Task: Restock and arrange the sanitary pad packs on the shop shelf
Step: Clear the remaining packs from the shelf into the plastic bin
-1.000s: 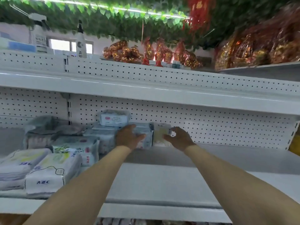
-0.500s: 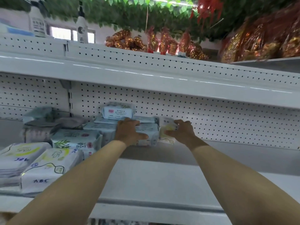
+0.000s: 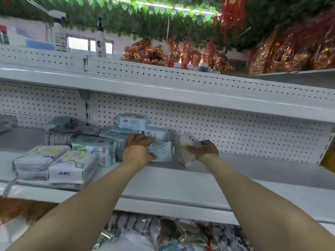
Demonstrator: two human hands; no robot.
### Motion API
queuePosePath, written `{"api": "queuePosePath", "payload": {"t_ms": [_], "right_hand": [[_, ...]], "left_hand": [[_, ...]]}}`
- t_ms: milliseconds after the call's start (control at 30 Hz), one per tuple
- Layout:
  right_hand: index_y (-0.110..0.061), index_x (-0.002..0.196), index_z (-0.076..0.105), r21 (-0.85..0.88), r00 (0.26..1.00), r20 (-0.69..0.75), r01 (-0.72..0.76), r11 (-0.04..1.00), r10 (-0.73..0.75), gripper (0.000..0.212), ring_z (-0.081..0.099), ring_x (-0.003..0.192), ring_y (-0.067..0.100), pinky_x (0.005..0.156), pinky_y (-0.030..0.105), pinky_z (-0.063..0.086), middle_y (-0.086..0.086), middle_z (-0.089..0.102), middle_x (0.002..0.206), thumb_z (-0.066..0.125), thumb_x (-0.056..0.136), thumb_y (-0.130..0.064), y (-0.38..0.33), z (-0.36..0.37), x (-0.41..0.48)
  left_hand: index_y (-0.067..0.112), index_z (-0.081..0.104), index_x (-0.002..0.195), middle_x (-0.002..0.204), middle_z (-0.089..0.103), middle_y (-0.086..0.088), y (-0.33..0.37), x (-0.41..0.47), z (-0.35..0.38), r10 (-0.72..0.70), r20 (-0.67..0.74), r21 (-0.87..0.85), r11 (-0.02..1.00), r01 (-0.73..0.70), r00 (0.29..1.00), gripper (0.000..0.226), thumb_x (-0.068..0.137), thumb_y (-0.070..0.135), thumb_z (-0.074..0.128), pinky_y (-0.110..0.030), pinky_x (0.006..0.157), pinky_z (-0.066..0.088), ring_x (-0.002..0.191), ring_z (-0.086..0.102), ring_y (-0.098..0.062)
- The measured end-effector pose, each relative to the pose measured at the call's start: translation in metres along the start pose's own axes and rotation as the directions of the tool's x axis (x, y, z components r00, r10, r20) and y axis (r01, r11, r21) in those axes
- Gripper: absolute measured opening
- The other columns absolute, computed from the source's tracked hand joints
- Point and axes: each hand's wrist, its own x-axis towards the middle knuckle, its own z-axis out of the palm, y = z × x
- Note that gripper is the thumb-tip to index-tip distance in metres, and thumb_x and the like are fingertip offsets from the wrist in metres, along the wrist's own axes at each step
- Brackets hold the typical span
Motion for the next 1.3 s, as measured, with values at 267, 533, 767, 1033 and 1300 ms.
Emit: {"api": "queuePosePath", "payload": {"t_ms": [267, 533, 767, 1033, 1300], "right_hand": [[0.001, 0.095, 0.069, 0.324, 0.994, 0.109, -0.029, 0.945, -0.007, 0.055, 0.072, 0.085, 0.026, 0.085, 0.041, 0.062, 0.015, 0.073, 0.098, 0.089, 0.071, -0.044, 0.043, -0.058, -0.073], [-0.001, 0.089, 0.071, 0.451, 0.975, 0.215, -0.043, 0.891, -0.062, 0.062, 0.075, 0.082, 0.023, 0.076, 0.031, 0.063, 0.014, 0.075, 0.094, 0.091, 0.062, -0.053, 0.078, -0.086, -0.169], [-0.001, 0.104, 0.072, 0.423, 0.929, 0.37, -0.147, 0.894, -0.023, 0.082, 0.076, 0.083, 0.023, 0.083, 0.043, 0.063, 0.01, 0.077, 0.1, 0.093, 0.052, -0.061, 0.135, -0.058, -0.238], [-0.001, 0.1, 0.072, 0.386, 0.851, 0.515, -0.338, 0.858, 0.103, 0.057, 0.074, 0.088, 0.022, 0.064, 0.027, 0.061, 0.012, 0.075, 0.101, 0.092, 0.067, -0.042, 0.199, -0.001, -0.282], [-0.002, 0.098, 0.074, 0.306, 0.764, 0.57, -0.54, 0.784, 0.303, 0.057, 0.075, 0.087, 0.021, 0.081, 0.036, 0.063, 0.008, 0.078, 0.087, 0.092, 0.065, -0.044, 0.277, 0.078, -0.301]], "left_hand": [[0.007, 0.062, 0.12, 0.113, 0.068, -0.01, 0.026, -0.082, -0.039, -0.225, 0.096, -0.459, 0.854, 0.244, 0.97, 0.053, 0.081, 0.039, 0.081, -0.033, 0.079, 0.047, 0.101, 0.061, -0.027], [0.003, 0.07, 0.101, 0.106, 0.069, -0.013, 0.038, -0.194, -0.061, -0.458, 0.177, -0.681, 0.582, 0.444, 0.871, 0.061, 0.079, 0.059, 0.075, -0.034, 0.081, 0.048, 0.097, 0.063, -0.029], [-0.002, 0.068, 0.11, 0.104, 0.072, -0.015, 0.026, -0.292, -0.04, -0.585, 0.364, -0.746, 0.283, 0.603, 0.725, 0.085, 0.061, 0.065, 0.084, -0.046, 0.083, 0.06, 0.093, 0.07, -0.035], [-0.004, 0.065, 0.109, 0.099, 0.073, -0.018, -0.005, -0.364, 0.022, -0.605, 0.565, -0.656, 0.083, 0.75, 0.561, 0.071, 0.07, 0.053, 0.085, -0.037, 0.064, 0.062, 0.079, 0.071, -0.028], [0.011, 0.065, 0.12, 0.113, 0.072, -0.009, -0.055, -0.41, 0.103, -0.517, 0.741, -0.496, 0.008, 0.868, 0.428, 0.061, 0.079, 0.055, 0.075, -0.03, 0.06, 0.057, 0.094, 0.07, -0.022]]}}
